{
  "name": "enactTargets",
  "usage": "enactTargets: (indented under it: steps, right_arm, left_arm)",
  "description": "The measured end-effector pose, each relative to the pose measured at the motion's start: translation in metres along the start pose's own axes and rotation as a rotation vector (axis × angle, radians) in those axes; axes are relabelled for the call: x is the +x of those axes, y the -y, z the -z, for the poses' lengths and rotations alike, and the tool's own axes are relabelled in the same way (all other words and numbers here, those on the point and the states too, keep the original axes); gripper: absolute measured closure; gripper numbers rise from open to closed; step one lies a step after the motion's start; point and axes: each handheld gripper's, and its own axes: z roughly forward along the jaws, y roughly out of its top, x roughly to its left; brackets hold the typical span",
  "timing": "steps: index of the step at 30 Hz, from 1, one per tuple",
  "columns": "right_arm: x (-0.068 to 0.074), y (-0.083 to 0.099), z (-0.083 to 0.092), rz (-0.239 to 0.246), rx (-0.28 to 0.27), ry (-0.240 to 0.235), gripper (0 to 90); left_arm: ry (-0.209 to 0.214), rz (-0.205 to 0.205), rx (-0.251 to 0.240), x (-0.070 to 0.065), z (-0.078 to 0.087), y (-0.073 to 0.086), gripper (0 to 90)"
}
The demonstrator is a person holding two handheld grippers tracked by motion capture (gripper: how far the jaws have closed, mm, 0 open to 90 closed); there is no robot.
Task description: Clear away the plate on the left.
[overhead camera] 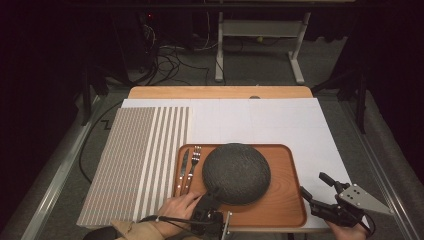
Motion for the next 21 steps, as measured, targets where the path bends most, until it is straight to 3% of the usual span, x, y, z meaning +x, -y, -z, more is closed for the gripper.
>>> enactTargets:
  steps: [13,21]
  right_arm:
    - [0.000,0.000,0.001,-0.002,0.001,0.000,21.5]
    - [0.000,0.000,0.002,-0.003,-0.004,0.004,21.5]
  left_arm:
    - [0.001,-0.001,0.022,0.002,0.003,0.009,43.8]
    - [0.000,0.019,0.031,0.003,0.004,0.014,43.9]
